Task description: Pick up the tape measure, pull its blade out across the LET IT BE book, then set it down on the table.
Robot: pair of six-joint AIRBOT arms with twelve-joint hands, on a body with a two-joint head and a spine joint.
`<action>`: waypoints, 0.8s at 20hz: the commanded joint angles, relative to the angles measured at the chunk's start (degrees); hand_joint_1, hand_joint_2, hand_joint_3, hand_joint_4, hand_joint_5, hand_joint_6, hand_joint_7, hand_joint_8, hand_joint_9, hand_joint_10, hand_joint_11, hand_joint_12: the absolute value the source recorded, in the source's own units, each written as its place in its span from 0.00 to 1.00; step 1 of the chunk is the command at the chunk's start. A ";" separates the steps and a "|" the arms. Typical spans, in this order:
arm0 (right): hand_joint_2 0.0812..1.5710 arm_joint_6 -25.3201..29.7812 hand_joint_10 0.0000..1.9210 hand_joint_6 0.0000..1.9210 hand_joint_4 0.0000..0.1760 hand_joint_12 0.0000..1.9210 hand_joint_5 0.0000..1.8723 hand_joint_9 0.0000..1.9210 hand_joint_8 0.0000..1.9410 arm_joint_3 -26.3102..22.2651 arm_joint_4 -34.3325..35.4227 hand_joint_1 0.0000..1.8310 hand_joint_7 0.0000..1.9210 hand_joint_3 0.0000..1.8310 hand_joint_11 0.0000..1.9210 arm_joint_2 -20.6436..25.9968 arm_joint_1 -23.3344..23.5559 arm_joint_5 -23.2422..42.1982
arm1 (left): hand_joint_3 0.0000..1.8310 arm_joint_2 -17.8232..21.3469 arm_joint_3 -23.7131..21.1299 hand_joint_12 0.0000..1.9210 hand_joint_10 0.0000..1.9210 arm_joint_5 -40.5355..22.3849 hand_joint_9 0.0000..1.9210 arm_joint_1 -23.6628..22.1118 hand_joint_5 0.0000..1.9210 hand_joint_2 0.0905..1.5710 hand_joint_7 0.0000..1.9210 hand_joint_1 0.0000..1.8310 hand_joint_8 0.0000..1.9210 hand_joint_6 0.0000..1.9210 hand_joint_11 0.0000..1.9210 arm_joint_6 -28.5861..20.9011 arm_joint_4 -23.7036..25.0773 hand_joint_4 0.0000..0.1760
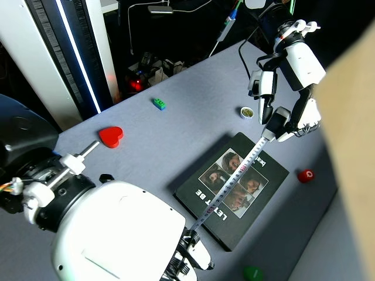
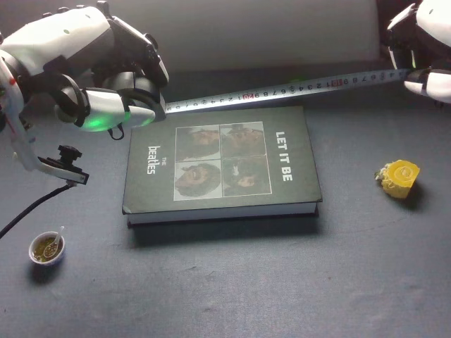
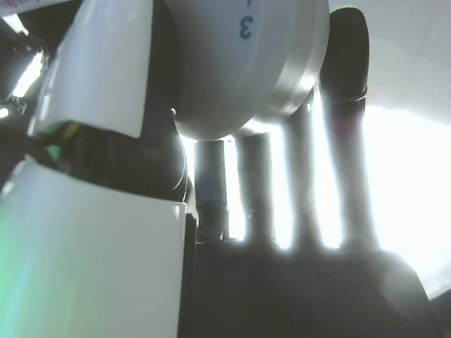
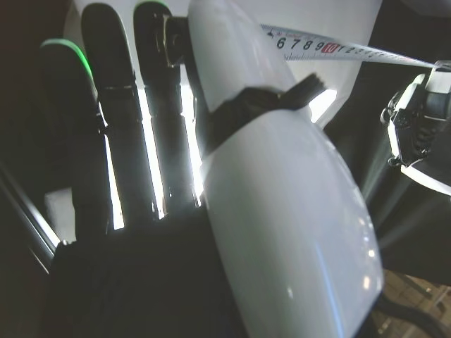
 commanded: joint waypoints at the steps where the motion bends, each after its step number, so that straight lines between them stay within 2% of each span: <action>1: 0.72 -0.71 0.40 0.67 0.00 0.71 0.42 0.44 0.50 0.40 -2.54 0.66 0.52 0.00 0.32 1.14 0.66 6.07 | 0.00 0.40 0.27 0.61 0.66 7.34 0.45 -0.26 0.56 0.67 0.57 0.76 0.45 0.33 0.41 0.65 1.51 0.00; 16: 0.73 0.54 0.40 0.67 0.00 0.71 0.42 0.44 0.50 1.23 -3.98 0.65 0.52 0.00 0.31 2.13 -0.60 6.52 | 0.00 0.42 0.18 0.61 0.66 7.32 0.45 -0.03 0.56 0.67 0.57 0.76 0.46 0.32 0.41 0.67 1.51 0.00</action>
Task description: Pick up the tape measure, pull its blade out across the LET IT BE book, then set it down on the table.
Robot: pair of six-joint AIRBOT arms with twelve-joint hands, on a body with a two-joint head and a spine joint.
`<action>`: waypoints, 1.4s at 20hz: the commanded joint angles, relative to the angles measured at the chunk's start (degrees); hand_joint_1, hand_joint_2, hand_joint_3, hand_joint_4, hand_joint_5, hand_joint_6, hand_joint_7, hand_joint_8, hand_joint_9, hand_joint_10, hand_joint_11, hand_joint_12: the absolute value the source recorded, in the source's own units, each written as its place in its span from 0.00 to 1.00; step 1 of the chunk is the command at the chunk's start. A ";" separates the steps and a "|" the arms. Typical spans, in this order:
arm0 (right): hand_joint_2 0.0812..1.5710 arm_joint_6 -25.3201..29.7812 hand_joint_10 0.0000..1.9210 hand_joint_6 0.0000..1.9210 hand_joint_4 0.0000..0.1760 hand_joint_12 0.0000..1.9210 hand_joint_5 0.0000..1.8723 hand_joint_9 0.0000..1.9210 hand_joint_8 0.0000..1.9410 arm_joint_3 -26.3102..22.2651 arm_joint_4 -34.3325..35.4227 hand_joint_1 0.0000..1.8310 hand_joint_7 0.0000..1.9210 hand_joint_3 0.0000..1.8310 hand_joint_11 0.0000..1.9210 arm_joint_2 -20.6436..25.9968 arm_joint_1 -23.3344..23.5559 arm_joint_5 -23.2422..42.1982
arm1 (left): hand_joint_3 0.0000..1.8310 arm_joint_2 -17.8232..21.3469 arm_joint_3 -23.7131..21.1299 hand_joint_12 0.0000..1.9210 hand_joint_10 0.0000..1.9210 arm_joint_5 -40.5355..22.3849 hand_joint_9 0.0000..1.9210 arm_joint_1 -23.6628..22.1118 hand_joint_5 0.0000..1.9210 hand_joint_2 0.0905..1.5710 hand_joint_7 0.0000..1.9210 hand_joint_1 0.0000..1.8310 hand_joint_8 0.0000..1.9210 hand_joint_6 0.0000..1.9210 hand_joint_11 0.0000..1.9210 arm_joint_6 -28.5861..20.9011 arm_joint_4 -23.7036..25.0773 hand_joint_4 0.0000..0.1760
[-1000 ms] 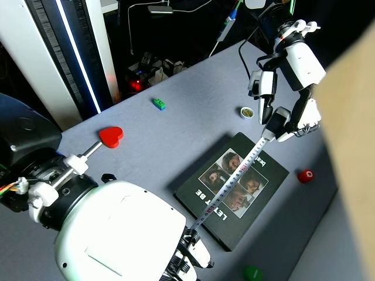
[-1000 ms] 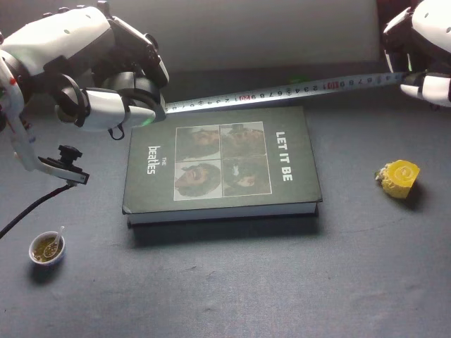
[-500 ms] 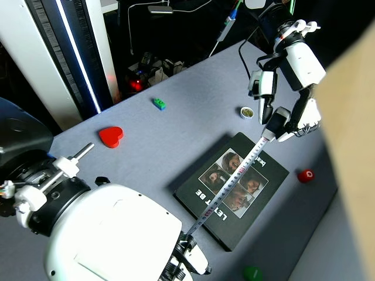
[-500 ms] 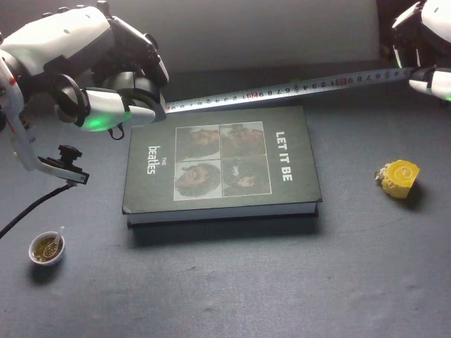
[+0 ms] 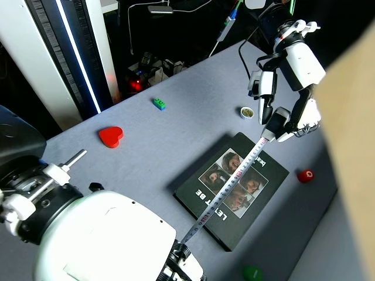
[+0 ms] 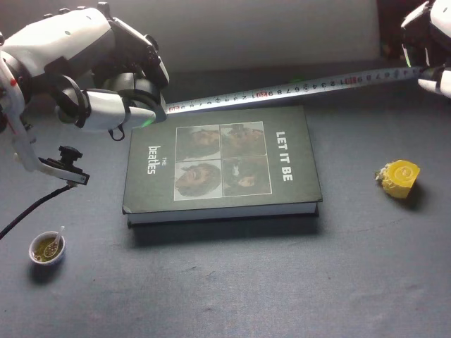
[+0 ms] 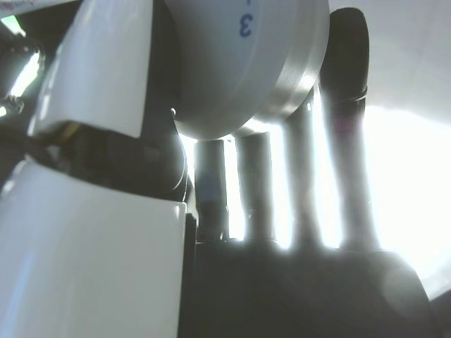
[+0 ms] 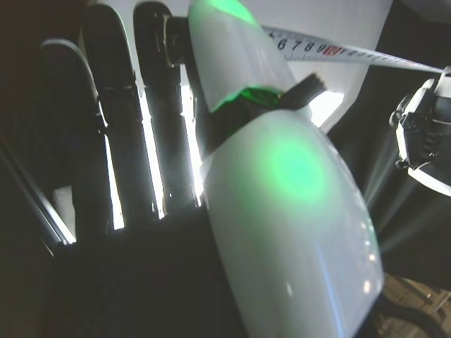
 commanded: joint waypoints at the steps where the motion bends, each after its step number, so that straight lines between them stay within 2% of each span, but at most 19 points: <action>1: 0.73 -0.78 0.40 0.67 0.00 0.71 0.42 0.44 0.50 0.75 -2.48 0.65 0.52 0.00 0.31 0.96 0.33 6.76 | 0.00 0.51 0.14 0.61 0.66 7.22 0.45 -0.18 0.56 0.67 0.57 0.76 0.46 0.32 0.41 0.64 1.48 0.00; 14: 0.73 -0.73 0.41 0.68 0.00 0.72 0.42 0.43 0.51 0.73 -3.00 0.65 0.51 0.00 0.31 0.38 -0.35 6.47 | 0.00 0.48 0.14 0.61 0.65 7.19 0.45 0.11 0.56 0.67 0.58 0.76 0.45 0.32 0.41 0.61 1.46 0.00; 15: 0.73 -0.73 0.65 0.68 0.00 0.73 0.41 0.40 0.50 0.73 -3.00 0.72 0.51 0.00 0.31 0.35 -0.31 6.41 | 0.00 0.46 0.16 0.61 0.66 7.19 0.45 0.06 0.55 0.67 0.58 0.76 0.45 0.34 0.41 0.60 1.46 0.00; 16: 0.74 -0.74 0.71 0.69 0.00 0.73 0.40 0.39 0.51 0.73 -3.06 0.73 0.50 0.00 0.31 0.33 -0.31 6.31 | 0.00 0.45 0.15 0.61 0.66 7.15 0.45 0.02 0.55 0.67 0.58 0.76 0.45 0.34 0.41 0.60 1.46 0.00; 18: 0.74 -0.74 0.73 0.71 0.00 0.73 0.39 0.39 0.53 0.73 -3.06 0.73 0.48 0.00 0.30 0.22 -0.32 6.26 | 0.00 0.48 0.14 0.61 0.66 7.01 0.45 0.02 0.55 0.67 0.58 0.76 0.45 0.34 0.41 0.60 1.44 0.00; 19: 0.75 -0.74 0.55 0.72 0.00 0.72 0.39 0.38 0.57 0.73 -3.06 0.66 0.47 0.00 0.30 0.12 -0.32 6.20 | 0.00 0.45 0.15 0.61 0.66 6.97 0.45 0.02 0.55 0.67 0.58 0.76 0.45 0.34 0.41 0.60 1.44 0.00; 21: 0.78 -0.73 0.39 0.75 0.00 0.70 0.35 0.37 0.63 0.72 -3.05 0.63 0.44 0.00 0.27 -0.08 -0.51 6.20 | 0.00 0.47 0.12 0.61 0.66 6.84 0.45 0.02 0.55 0.67 0.57 0.76 0.45 0.34 0.41 0.59 1.44 0.00; 22: 0.75 -0.70 0.32 0.41 0.00 0.68 0.31 0.35 0.35 0.72 -3.04 0.58 0.37 0.00 0.23 -0.27 -0.67 6.30 | 0.00 0.44 0.10 0.61 0.66 6.80 0.45 0.02 0.56 0.67 0.57 0.76 0.46 0.33 0.41 0.59 1.44 0.00; 23: 0.74 -0.70 0.23 0.22 0.00 0.66 0.33 0.34 0.17 0.72 -3.04 0.57 0.38 0.00 0.20 -0.44 -0.72 6.35 | 0.00 0.45 0.07 0.61 0.66 6.76 0.45 0.03 0.56 0.67 0.57 0.76 0.46 0.32 0.41 0.59 1.44 0.00; 24: 0.73 -0.70 0.15 0.11 0.00 0.63 0.33 0.33 0.07 0.72 -3.04 0.54 0.38 0.00 0.17 -0.67 -0.86 6.42 | 0.00 0.47 0.06 0.61 0.66 6.72 0.45 0.04 0.56 0.67 0.57 0.75 0.46 0.32 0.41 0.59 1.44 0.00; 26: 0.73 -0.70 0.04 0.02 0.00 0.61 0.30 0.30 0.00 0.72 -3.04 0.50 0.34 0.00 0.10 -1.22 -1.12 6.63 | 0.00 0.45 0.07 0.61 0.66 6.60 0.44 0.04 0.56 0.67 0.57 0.75 0.45 0.33 0.41 0.59 1.44 0.00; 28: 0.72 -0.70 0.00 0.00 0.00 0.58 0.21 0.21 0.00 0.72 -3.04 0.44 0.23 0.00 0.01 -1.63 -1.32 6.70 | 0.00 0.48 0.07 0.62 0.67 6.59 0.44 0.03 0.55 0.67 0.58 0.75 0.42 0.35 0.40 0.59 1.44 0.00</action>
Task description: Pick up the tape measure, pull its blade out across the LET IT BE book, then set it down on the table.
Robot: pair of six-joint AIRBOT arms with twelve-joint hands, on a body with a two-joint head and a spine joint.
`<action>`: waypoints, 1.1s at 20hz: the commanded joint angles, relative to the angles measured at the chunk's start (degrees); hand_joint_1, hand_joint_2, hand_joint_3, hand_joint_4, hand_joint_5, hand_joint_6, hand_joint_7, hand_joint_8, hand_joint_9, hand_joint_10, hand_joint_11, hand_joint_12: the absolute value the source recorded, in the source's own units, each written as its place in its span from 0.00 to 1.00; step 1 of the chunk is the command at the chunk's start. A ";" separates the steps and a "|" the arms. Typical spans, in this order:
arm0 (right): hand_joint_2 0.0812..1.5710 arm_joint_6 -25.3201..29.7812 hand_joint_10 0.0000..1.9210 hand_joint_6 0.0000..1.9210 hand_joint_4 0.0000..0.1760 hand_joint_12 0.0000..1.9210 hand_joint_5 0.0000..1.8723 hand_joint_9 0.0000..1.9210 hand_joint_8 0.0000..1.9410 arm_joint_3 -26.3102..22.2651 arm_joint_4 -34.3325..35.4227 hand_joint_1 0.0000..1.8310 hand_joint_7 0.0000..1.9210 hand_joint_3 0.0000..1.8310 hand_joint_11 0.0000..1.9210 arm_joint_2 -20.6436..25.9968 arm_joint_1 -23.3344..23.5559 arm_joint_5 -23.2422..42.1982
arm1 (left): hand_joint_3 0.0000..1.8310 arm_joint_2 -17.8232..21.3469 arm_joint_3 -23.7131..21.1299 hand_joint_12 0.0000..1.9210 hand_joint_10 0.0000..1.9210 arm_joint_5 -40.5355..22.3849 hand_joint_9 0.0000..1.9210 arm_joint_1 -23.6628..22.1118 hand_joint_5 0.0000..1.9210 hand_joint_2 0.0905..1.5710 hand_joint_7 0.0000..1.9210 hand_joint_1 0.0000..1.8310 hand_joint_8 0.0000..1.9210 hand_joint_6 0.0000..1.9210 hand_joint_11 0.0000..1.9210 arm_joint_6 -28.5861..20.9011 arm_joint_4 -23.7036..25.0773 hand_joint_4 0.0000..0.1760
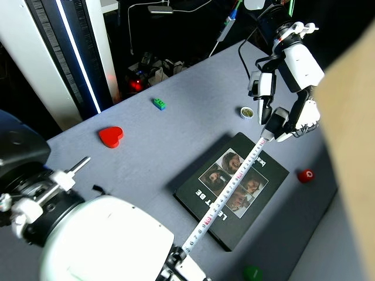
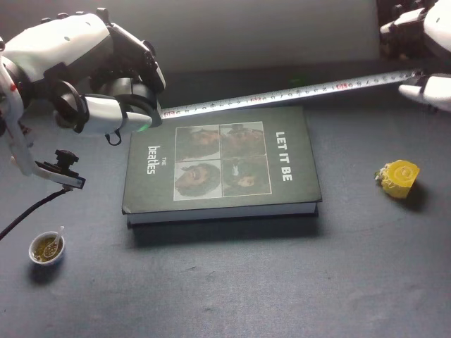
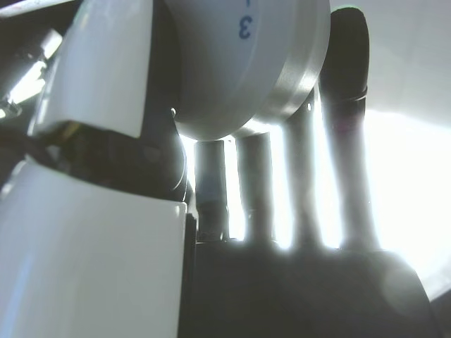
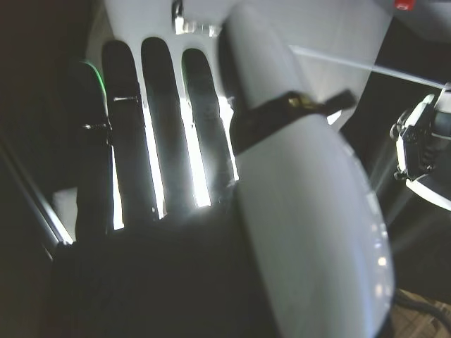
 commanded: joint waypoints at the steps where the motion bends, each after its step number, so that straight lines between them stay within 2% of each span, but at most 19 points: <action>1: 0.68 -0.15 0.00 0.00 0.00 0.46 0.13 0.11 0.00 0.08 -2.54 0.38 0.13 0.00 0.00 0.24 0.25 4.97 | 0.00 0.41 0.31 0.64 0.67 6.34 0.45 -0.47 0.55 0.67 0.59 0.75 0.40 0.37 0.39 -0.33 1.64 0.00; 2: 0.68 -0.16 0.00 0.00 0.00 0.46 0.13 0.11 0.00 -0.12 -2.54 0.38 0.13 0.00 0.00 0.08 0.27 4.72 | 0.00 0.44 0.40 0.64 0.67 6.03 0.45 -0.30 0.55 0.67 0.59 0.75 0.40 0.37 0.39 -0.38 1.64 0.00; 4: 0.66 -0.16 0.00 0.00 0.00 0.20 0.03 0.01 0.00 -1.21 -2.65 0.26 0.02 0.00 0.00 -0.02 0.53 4.39 | 0.00 0.50 0.70 0.64 0.66 5.34 0.47 0.31 0.58 0.66 0.61 0.75 0.35 0.32 0.39 -0.51 1.64 0.00; 5: 0.65 -0.16 0.00 0.00 0.00 0.01 0.00 0.00 0.00 -3.57 -2.94 0.15 0.00 0.00 0.00 0.01 1.15 4.16 | 0.00 0.41 1.64 0.64 0.66 5.27 0.47 1.53 0.58 0.66 0.62 0.75 0.34 0.31 0.38 -0.51 1.65 0.00; 7: 0.65 -0.08 0.00 0.00 0.00 0.01 0.00 0.00 0.00 -5.18 -2.94 0.15 0.00 0.00 0.00 0.20 1.40 3.97 | 0.00 0.32 2.33 0.64 0.66 4.88 0.47 2.10 0.58 0.66 0.62 0.75 0.34 0.31 0.38 -0.51 1.65 0.00; 8: 0.62 0.07 0.00 0.00 0.00 0.00 0.00 0.00 0.00 -6.07 -2.94 0.03 0.00 0.00 0.00 0.40 1.44 3.67 | 0.00 0.25 2.74 0.62 0.66 4.57 0.46 2.40 0.57 0.67 0.58 0.76 0.43 0.31 0.41 -0.51 1.65 0.00; 10: 0.58 2.63 0.00 0.00 0.15 0.00 0.00 0.00 0.00 -8.75 -3.08 0.00 0.00 0.00 0.01 1.42 1.40 1.29 | 0.00 -0.07 4.27 0.62 0.67 2.02 0.45 2.70 0.55 0.67 0.56 0.76 0.46 0.33 0.41 -0.51 1.65 0.00; 12: 0.58 9.89 0.00 0.00 0.15 0.01 0.00 0.00 0.00 -10.55 -7.73 0.00 0.00 0.00 0.01 2.73 0.83 -1.18 | 0.00 -0.48 6.13 0.62 0.67 0.10 0.45 2.86 0.54 0.68 0.57 0.75 0.46 0.35 0.40 -0.52 1.65 0.00; 14: 0.58 15.79 0.00 0.00 0.15 0.01 0.00 0.00 0.00 -10.87 -10.96 0.00 0.00 0.00 0.01 3.13 0.63 -1.88 | 0.00 -0.69 7.40 0.62 0.67 -0.17 0.45 3.18 0.54 0.68 0.57 0.75 0.46 0.35 0.40 -0.53 1.66 0.00; 16: 0.58 24.00 0.00 0.00 0.16 0.01 0.00 0.00 0.00 -10.90 -15.89 0.00 0.00 0.00 0.01 4.27 0.83 -4.71 | 0.00 -1.15 8.86 0.62 0.67 -0.65 0.45 3.88 0.54 0.68 0.56 0.75 0.46 0.36 0.41 -0.53 1.66 0.00; 17: 0.58 26.70 0.00 0.00 0.13 0.01 0.00 0.00 0.00 -11.02 -16.95 0.00 0.00 0.00 0.02 4.97 1.41 -6.80 | 0.00 -1.30 9.42 0.62 0.67 -0.72 0.46 4.22 0.54 0.68 0.56 0.75 0.46 0.36 0.41 -0.60 1.66 0.00; 19: 0.59 30.50 0.00 0.00 0.02 0.01 0.00 0.00 0.00 -11.32 -17.39 0.00 0.00 0.00 0.02 5.88 2.34 -10.37 | 0.00 -1.50 10.50 0.62 0.66 -1.32 0.46 5.07 0.54 0.68 0.56 0.75 0.46 0.36 0.41 -1.27 2.52 0.00; 22: 0.60 34.05 0.00 0.00 0.00 0.01 0.00 0.00 0.00 -11.33 -18.04 0.00 0.00 0.00 0.02 7.21 3.83 -13.01 | 0.00 -2.20 12.38 0.62 0.67 -2.19 0.45 5.25 0.54 0.68 0.56 0.75 0.46 0.36 0.40 -4.37 5.11 0.00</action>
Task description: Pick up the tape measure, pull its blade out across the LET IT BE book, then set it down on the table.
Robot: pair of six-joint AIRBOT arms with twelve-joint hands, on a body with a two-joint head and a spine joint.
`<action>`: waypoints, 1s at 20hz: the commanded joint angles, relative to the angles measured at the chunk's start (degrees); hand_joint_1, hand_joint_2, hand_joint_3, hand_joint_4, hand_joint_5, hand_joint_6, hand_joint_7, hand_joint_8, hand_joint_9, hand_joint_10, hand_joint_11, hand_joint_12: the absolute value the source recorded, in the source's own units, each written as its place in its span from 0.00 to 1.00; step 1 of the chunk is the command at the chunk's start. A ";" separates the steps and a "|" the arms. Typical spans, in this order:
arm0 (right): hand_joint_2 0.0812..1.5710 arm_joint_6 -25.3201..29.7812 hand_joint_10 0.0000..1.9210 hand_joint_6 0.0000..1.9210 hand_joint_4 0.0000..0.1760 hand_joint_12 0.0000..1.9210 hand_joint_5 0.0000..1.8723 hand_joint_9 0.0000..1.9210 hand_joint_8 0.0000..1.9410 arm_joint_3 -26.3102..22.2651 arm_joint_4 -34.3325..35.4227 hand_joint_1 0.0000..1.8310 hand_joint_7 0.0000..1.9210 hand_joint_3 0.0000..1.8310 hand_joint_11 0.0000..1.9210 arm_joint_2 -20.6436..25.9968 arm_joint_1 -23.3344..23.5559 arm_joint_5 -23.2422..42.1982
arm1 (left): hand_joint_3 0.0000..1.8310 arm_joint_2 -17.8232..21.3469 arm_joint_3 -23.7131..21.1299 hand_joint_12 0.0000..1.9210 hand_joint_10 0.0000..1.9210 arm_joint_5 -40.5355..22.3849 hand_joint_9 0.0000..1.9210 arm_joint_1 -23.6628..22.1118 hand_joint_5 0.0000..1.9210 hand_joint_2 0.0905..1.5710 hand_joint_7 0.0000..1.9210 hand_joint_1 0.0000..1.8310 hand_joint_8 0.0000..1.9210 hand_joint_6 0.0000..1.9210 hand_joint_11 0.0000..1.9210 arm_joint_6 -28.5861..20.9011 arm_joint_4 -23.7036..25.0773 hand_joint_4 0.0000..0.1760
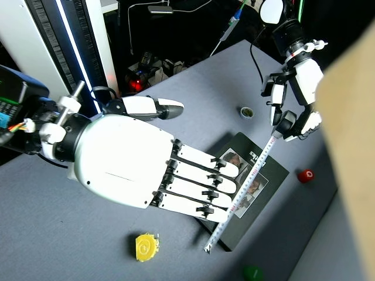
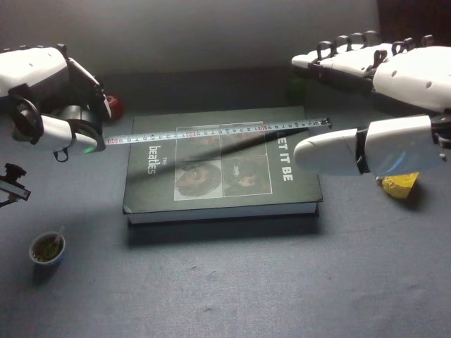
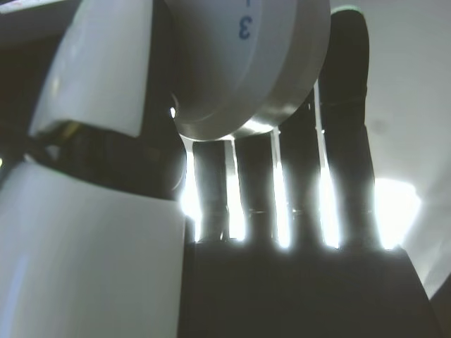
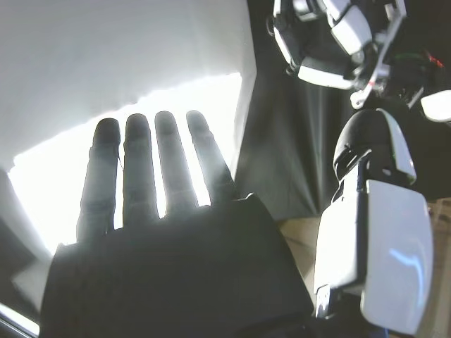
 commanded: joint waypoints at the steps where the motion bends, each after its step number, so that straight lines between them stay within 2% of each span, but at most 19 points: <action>1: 0.60 1.07 0.00 0.00 0.00 0.01 0.00 0.00 0.00 -0.03 -0.81 0.00 0.00 0.00 0.02 1.11 1.32 4.21 | 0.00 -0.14 0.75 0.62 0.67 6.25 0.45 -0.39 0.54 0.68 0.56 0.75 0.46 0.36 0.40 -0.59 1.85 0.00; 6: 0.61 2.13 0.00 0.00 0.00 0.02 0.00 0.00 0.00 -0.57 -2.24 0.00 0.00 0.00 0.02 3.64 4.62 4.41 | 0.00 -0.37 2.79 0.62 0.67 0.47 0.45 -0.75 0.54 0.68 0.56 0.75 0.46 0.36 0.40 -6.29 9.40 0.00; 8: 0.61 2.12 0.00 0.00 0.00 0.02 0.00 0.00 0.00 -1.49 -4.96 0.00 0.00 0.00 0.02 3.93 4.68 4.40 | 0.00 -0.12 2.79 0.62 0.67 -0.30 0.45 -0.35 0.53 0.68 0.56 0.75 0.47 0.37 0.40 -7.95 12.24 0.00; 10: 0.61 2.09 0.00 0.00 0.00 0.02 0.00 0.00 0.00 -2.90 -7.31 0.00 0.00 0.00 0.02 4.30 4.51 4.33 | 0.00 -0.22 3.38 0.61 0.65 -2.44 0.48 -0.10 0.57 0.66 0.60 0.76 0.41 0.30 0.41 -16.55 23.71 0.00; 11: 0.61 1.94 0.00 0.00 0.00 0.02 0.00 0.00 0.00 -3.50 -7.34 0.00 0.00 0.00 0.02 4.47 4.22 4.34 | 0.00 -0.28 3.47 0.61 0.65 -2.84 0.48 -0.02 0.57 0.66 0.60 0.76 0.41 0.29 0.41 -18.68 25.75 0.00; 12: 0.61 1.58 0.00 0.00 0.00 0.02 0.00 0.00 0.00 -3.96 -7.35 0.00 0.00 0.00 0.02 4.59 3.87 4.50 | 0.00 -0.29 3.38 0.62 0.66 -2.92 0.46 0.18 0.54 0.67 0.58 0.76 0.44 0.35 0.41 -18.66 25.75 0.00; 16: 0.61 0.22 0.00 0.00 0.00 0.02 0.00 0.00 0.00 -4.76 -7.30 0.00 0.00 0.00 0.02 4.53 2.23 7.04 | 0.00 -0.94 3.58 0.62 0.67 -2.78 0.44 0.42 0.53 0.68 0.56 0.75 0.47 0.38 0.40 -18.31 25.75 0.00; 17: 0.61 0.21 0.00 0.00 0.00 0.02 0.00 0.00 0.00 -4.76 -7.19 0.00 0.00 0.00 0.02 4.22 1.55 7.88 | 0.00 -1.11 3.65 0.62 0.65 -2.75 0.48 0.56 0.57 0.66 0.59 0.76 0.42 0.29 0.40 -18.25 25.75 0.00; 20: 0.62 -0.29 0.00 0.00 0.00 0.02 0.00 0.00 0.00 -4.76 -7.18 0.00 0.00 0.00 0.02 3.67 0.06 9.79 | 0.00 -1.97 3.97 0.61 0.65 -1.93 0.48 0.85 0.59 0.66 0.59 0.76 0.42 0.27 0.41 -17.98 25.75 0.00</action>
